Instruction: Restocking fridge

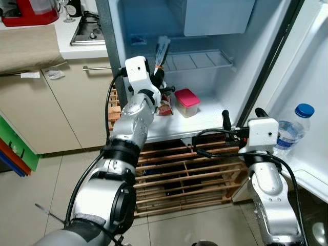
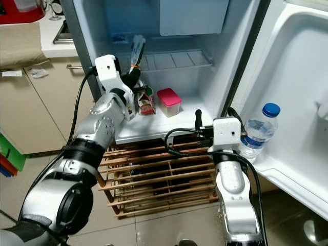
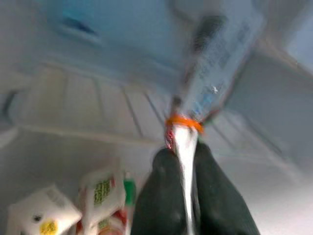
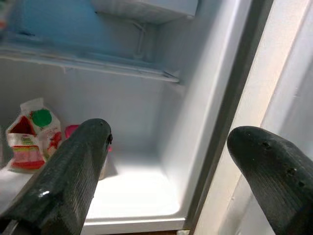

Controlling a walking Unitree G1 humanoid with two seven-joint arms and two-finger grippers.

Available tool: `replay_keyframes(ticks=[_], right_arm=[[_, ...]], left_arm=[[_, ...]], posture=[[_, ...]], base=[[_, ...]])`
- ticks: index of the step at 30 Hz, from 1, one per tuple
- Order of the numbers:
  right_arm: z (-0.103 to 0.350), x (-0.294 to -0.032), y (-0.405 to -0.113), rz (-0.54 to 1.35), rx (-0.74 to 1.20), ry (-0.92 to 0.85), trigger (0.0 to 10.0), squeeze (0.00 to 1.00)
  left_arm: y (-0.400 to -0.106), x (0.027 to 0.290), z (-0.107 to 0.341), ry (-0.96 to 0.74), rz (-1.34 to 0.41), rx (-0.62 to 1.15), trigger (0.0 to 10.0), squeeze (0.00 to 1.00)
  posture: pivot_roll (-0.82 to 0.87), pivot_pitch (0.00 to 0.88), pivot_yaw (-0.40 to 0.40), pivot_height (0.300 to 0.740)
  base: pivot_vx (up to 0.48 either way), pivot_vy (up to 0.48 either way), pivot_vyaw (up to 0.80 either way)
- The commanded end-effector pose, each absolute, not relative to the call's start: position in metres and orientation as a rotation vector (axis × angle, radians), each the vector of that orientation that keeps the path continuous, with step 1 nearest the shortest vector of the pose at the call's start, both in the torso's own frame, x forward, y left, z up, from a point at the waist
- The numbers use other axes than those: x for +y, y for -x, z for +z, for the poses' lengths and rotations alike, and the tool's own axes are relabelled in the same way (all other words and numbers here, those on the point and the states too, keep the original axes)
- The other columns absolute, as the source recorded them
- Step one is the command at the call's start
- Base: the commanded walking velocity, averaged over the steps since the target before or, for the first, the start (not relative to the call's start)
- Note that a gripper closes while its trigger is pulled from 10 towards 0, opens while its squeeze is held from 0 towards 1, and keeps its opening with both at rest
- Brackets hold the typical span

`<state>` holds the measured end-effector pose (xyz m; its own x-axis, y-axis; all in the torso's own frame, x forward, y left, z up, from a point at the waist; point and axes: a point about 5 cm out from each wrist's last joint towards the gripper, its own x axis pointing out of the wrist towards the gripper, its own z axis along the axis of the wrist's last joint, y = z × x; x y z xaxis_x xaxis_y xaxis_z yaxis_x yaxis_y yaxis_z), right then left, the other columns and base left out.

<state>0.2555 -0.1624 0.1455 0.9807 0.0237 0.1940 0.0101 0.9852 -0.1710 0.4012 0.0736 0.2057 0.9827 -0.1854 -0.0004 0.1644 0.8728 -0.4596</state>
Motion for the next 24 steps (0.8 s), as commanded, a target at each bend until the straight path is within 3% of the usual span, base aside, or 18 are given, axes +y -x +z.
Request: replay_keyframes(ticks=[1,6,7,11,20,24], right_arm=[[0.155,-0.156,-0.249,0.063,-0.222,0.164,10.0,0.63],[0.169,-0.145,-0.233,0.167,-0.263,0.182,10.0,0.63],[0.183,-0.143,-0.227,0.213,-0.291,0.173,10.0,0.63],[0.194,-0.145,-0.224,0.241,-0.305,0.181,10.0,0.63],[0.188,-0.139,-0.220,0.245,-0.266,0.168,10.0,0.63],[0.186,-0.134,-0.217,0.247,-0.247,0.149,10.0,0.63]], left_arm=[[-0.409,0.080,0.223,0.535,-0.149,0.031,10.0,0.00],[-0.418,0.080,0.258,0.622,-0.137,-0.009,10.0,0.00],[-0.421,0.072,0.281,0.698,-0.147,-0.012,10.0,0.00],[-0.419,0.053,0.301,0.748,-0.199,0.002,10.0,0.00],[-0.407,0.003,0.284,0.737,-0.251,0.172,10.0,0.00],[-0.409,0.008,0.275,0.783,-0.159,0.205,10.0,0.00]], posture=[[-0.25,0.115,0.023,0.740],[-0.27,0.150,0.022,0.740],[-0.28,0.172,0.023,0.740],[-0.29,0.182,0.025,0.740],[-0.29,0.181,0.049,0.740],[-0.29,0.177,0.065,0.740]], base=[[0.000,0.000,0.00],[0.000,0.000,0.00],[0.000,0.000,0.00],[0.000,0.000,0.00],[0.000,0.000,0.00],[0.000,0.000,0.00]])
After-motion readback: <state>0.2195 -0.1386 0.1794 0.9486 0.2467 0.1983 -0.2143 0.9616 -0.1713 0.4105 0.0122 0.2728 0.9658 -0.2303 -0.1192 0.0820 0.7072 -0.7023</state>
